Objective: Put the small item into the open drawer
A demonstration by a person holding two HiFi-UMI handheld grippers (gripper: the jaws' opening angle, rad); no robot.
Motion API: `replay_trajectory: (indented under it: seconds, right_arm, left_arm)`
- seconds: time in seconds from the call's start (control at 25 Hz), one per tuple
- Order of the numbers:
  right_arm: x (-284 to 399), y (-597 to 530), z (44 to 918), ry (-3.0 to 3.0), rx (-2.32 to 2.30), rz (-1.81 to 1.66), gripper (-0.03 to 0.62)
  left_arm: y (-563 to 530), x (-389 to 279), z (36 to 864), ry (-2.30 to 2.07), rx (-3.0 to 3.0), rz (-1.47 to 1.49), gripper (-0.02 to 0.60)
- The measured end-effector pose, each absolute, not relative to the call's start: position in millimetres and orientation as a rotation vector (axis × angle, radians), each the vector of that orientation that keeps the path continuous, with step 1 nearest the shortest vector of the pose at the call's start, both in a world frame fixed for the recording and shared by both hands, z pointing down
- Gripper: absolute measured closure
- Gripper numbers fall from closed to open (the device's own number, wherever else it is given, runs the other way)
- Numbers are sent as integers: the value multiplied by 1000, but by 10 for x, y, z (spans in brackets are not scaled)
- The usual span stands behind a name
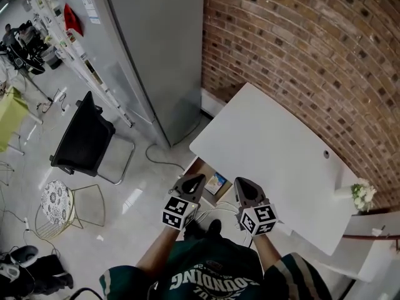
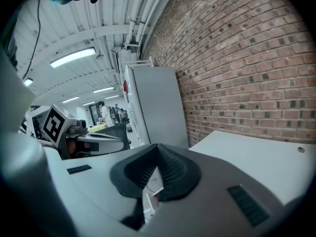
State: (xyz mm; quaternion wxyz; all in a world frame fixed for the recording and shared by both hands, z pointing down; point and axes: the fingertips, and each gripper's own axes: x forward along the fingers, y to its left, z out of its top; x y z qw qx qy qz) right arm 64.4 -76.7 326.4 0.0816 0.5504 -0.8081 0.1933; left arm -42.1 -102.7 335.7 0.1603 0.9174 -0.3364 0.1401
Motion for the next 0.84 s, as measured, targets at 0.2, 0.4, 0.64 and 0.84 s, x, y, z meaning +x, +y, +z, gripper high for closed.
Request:
replay_trajectory:
  seconds: [0.2,0.4,0.64,0.84]
  right_arm:
    - [620,-742,3292,-2417,1634,579,571]
    - [621,-699,3293,-2420,1622,583,571]
    - [695,-649,3335,-2413,1634,609,571]
    - [752,-588,3414,-2402,1624,626,571]
  left_arm:
    - [-1031,-436,3415,-966,2609,414,568]
    - [-983,-395,3465,-955,2597,430,568]
    - [-942,-355,3500,-956,2589,443,568]
    - [-917,-329,3569,-961,2577,460,568]
